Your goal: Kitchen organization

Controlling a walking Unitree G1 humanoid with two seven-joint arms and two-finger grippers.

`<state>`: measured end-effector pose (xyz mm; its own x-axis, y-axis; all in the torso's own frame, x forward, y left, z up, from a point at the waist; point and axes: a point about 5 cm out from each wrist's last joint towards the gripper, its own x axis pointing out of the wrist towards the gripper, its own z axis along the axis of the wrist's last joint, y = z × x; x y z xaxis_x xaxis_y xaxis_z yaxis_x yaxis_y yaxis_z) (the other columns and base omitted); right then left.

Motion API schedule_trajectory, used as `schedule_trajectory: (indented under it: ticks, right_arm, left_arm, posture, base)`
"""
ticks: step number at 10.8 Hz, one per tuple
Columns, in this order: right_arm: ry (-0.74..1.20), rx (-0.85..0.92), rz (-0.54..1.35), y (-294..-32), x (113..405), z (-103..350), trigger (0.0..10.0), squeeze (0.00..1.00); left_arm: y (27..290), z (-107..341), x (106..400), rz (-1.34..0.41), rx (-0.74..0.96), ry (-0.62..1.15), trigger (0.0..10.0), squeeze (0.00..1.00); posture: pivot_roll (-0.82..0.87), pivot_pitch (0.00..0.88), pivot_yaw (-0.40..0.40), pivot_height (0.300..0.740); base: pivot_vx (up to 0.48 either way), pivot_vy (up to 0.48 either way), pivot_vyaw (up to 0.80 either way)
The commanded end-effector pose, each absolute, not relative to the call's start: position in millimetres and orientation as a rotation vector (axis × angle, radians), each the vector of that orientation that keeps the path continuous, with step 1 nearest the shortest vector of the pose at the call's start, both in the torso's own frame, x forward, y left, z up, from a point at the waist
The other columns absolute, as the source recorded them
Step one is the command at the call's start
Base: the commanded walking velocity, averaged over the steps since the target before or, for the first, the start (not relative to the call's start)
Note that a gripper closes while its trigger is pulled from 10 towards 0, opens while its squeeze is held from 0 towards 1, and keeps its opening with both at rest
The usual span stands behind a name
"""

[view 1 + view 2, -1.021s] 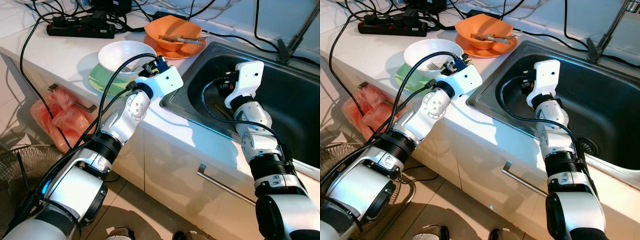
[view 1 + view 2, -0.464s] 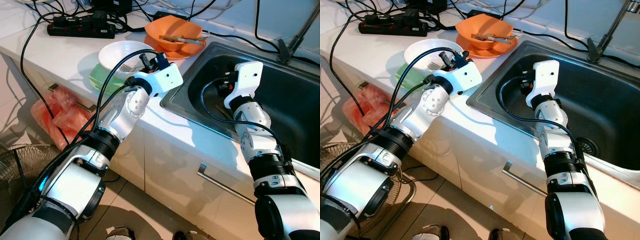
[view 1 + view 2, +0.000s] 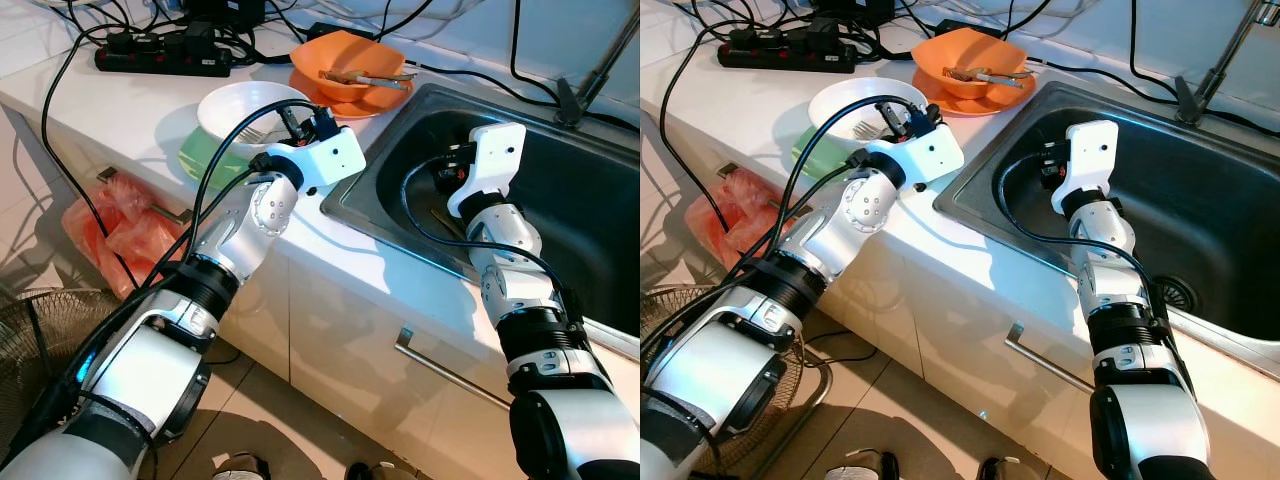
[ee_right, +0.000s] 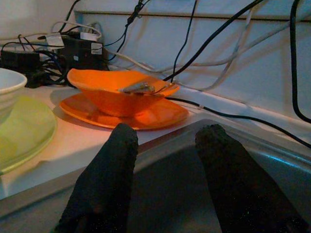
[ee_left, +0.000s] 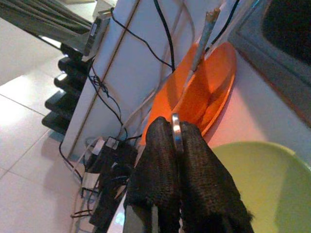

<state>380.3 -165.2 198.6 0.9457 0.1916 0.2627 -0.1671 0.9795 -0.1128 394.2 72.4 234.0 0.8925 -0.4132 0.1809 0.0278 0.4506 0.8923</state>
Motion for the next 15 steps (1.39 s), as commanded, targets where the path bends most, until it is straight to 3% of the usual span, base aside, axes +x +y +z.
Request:
schedule_trajectory:
  ticks: [1, 6, 7, 8, 9, 11, 13, 15]
  right_arm:
    - [-0.275, -0.082, 0.181, -167, 378, 197, 10.0, 0.00]
    - [-0.269, -0.079, 0.184, -165, 379, 196, 10.0, 0.00]
    - [-0.269, -0.079, 0.184, -165, 379, 196, 10.0, 0.00]
    - [-0.270, -0.079, 0.184, -165, 379, 196, 10.0, 0.00]
    - [-0.273, -0.079, 0.184, -166, 379, 196, 10.0, 0.00]
    - [-0.278, -0.079, 0.192, -166, 378, 196, 10.0, 0.00]
    - [-0.308, -0.093, 0.292, -157, 375, 200, 10.0, 0.00]
    - [-0.332, -0.089, 0.346, -152, 372, 202, 10.0, 0.00]
  left_arm:
    - [67, 249, 393, -0.264, 1.109, -0.470, 0.0, 0.00]
    - [60, 292, 378, -0.176, 1.148, -0.691, 0.0, 0.00]
    - [56, 300, 373, -0.168, 1.135, -0.748, 1.3, 0.00]
    - [53, 307, 368, -0.160, 1.119, -0.801, 1.3, 0.00]
    - [49, 312, 363, -0.173, 1.098, -0.843, 10.0, 0.00]
    - [36, 318, 348, -0.254, 0.980, -0.942, 10.0, 0.00]
    - [19, 317, 331, -0.447, 0.710, -0.960, 10.0, 0.00]
    - [13, 318, 323, -0.539, 0.553, -0.948, 10.0, 0.00]
  posture:
    - [0.05, 0.098, -0.034, 0.740]
    - [0.06, 0.102, -0.038, 0.740]
    - [0.06, 0.102, -0.038, 0.740]
    - [0.05, 0.098, -0.037, 0.740]
    - [0.05, 0.098, -0.037, 0.740]
    - [0.05, 0.098, -0.037, 0.740]
    - [0.05, 0.098, -0.037, 0.740]
    - [0.05, 0.096, -0.033, 0.740]
  base:
    - [0.000, 0.000, 0.00]
    - [0.000, 0.000, 0.00]
    - [0.000, 0.000, 0.00]
    - [0.000, 0.000, 0.00]
    - [0.000, 0.000, 0.00]
    - [0.000, 0.000, 0.00]
    - [0.000, 0.000, 0.00]
    - [0.000, 0.000, 0.00]
